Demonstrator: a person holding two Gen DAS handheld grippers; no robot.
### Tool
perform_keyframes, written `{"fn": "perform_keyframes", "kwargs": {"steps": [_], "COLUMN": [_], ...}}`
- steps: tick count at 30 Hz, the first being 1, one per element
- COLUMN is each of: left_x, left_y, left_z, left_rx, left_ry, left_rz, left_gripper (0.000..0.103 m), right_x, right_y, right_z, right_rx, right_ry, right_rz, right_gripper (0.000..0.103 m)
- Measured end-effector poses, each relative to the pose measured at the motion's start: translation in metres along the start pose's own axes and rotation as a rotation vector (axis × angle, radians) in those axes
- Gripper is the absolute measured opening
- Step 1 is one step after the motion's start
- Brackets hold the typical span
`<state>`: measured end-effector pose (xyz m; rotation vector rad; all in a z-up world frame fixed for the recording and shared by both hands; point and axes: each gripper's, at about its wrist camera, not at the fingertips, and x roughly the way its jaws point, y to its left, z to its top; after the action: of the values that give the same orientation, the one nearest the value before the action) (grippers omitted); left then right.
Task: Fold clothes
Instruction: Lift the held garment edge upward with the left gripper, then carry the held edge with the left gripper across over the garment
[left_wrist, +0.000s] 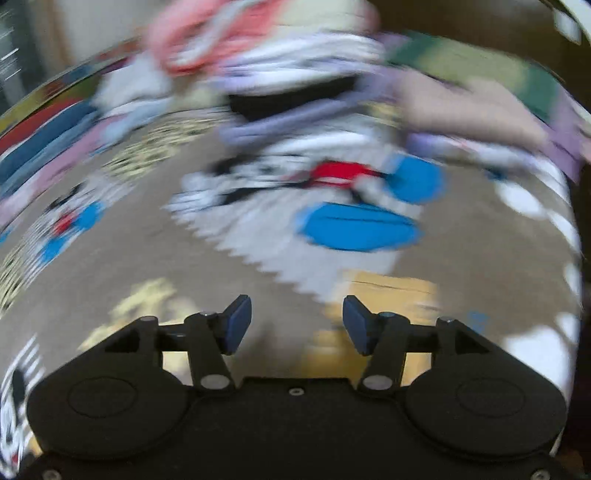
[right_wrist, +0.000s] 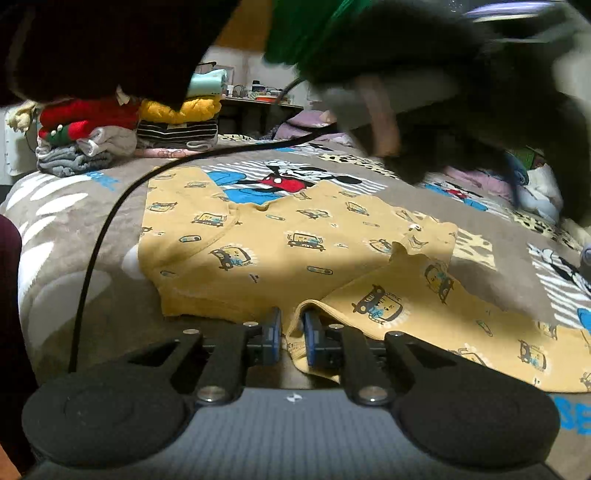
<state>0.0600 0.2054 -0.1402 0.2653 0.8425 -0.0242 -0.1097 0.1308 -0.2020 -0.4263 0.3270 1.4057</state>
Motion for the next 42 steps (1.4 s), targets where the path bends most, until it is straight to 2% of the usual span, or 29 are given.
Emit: {"fn": "perform_keyframes", "kwargs": {"steps": [2,3,7,10,11,12,13,14,15,18,21,23,24,25,28,30,35,37,42], "left_x": [0.000,0.004,0.027,0.044,0.046,0.048,0.050,0.049,0.045,0.014,-0.044,-0.090,-0.110,-0.129,-0.177,-0.197,-0.212,-0.209,-0.192], "left_y": [-0.036,-0.052,-0.089,-0.110,-0.113,-0.114,-0.115,-0.113,-0.109,-0.076,-0.030,0.004,0.019,0.033,0.072,0.093,0.137,0.147,0.160], "left_z": [0.010,0.012,0.013,0.008,0.008,0.009,0.010,0.010,0.011,0.015,0.012,0.005,-0.001,-0.009,-0.037,-0.065,-0.147,-0.178,-0.230], "left_rx": [0.103,0.150,0.306,0.441,0.457,0.453,0.435,0.412,0.382,0.194,-0.028,-0.181,-0.245,-0.306,-0.462,-0.559,-0.809,-0.895,-1.019], "left_ry": [0.016,0.038,0.135,0.185,0.185,0.189,0.198,0.187,0.171,0.091,-0.029,-0.120,-0.161,-0.202,-0.310,-0.342,-0.376,-0.381,-0.374], "left_rz": [-0.061,-0.053,0.015,0.121,0.144,0.155,0.169,0.191,0.209,0.238,0.261,0.279,0.288,0.297,0.333,0.367,0.378,0.357,0.336], "left_gripper": [0.055,0.055,0.055,0.052,0.043,0.008,0.001,0.001,0.001,0.001,0.001,0.001,0.001,0.001,0.001,0.001,0.001,0.001,0.001], "right_x": [0.000,0.000,0.001,0.001,0.001,0.001,0.001,0.001,0.002,0.002,0.000,-0.005,-0.009,-0.013,-0.028,-0.038,-0.063,-0.070,-0.070], "right_y": [0.002,0.004,0.006,0.007,0.007,0.007,0.007,0.005,0.003,0.002,0.005,0.005,0.006,0.009,0.017,0.022,0.032,0.032,0.016], "right_z": [-0.001,-0.001,-0.002,-0.002,-0.002,-0.003,-0.003,-0.003,-0.002,-0.002,-0.003,-0.003,-0.002,-0.001,0.001,0.001,-0.004,-0.007,-0.013], "right_rx": [-0.014,-0.023,-0.037,-0.044,-0.046,-0.047,-0.045,-0.036,-0.026,-0.015,-0.031,-0.032,-0.039,-0.052,-0.090,-0.108,-0.132,-0.133,-0.087], "right_ry": [-0.003,-0.005,-0.007,-0.008,-0.009,-0.009,-0.009,-0.008,-0.008,-0.009,-0.019,-0.039,-0.052,-0.064,-0.093,-0.101,-0.103,-0.097,-0.117], "right_rz": [-0.010,-0.017,-0.025,-0.029,-0.030,-0.030,-0.027,-0.019,-0.012,-0.004,-0.009,0.000,0.005,0.011,0.021,0.029,0.059,0.061,-0.020], "right_gripper": [0.016,0.016,0.016,0.017,0.017,0.017,0.017,0.017,0.017,0.017,0.020,0.029,0.037,0.041,0.043,0.043,0.043,0.043,0.043]}}
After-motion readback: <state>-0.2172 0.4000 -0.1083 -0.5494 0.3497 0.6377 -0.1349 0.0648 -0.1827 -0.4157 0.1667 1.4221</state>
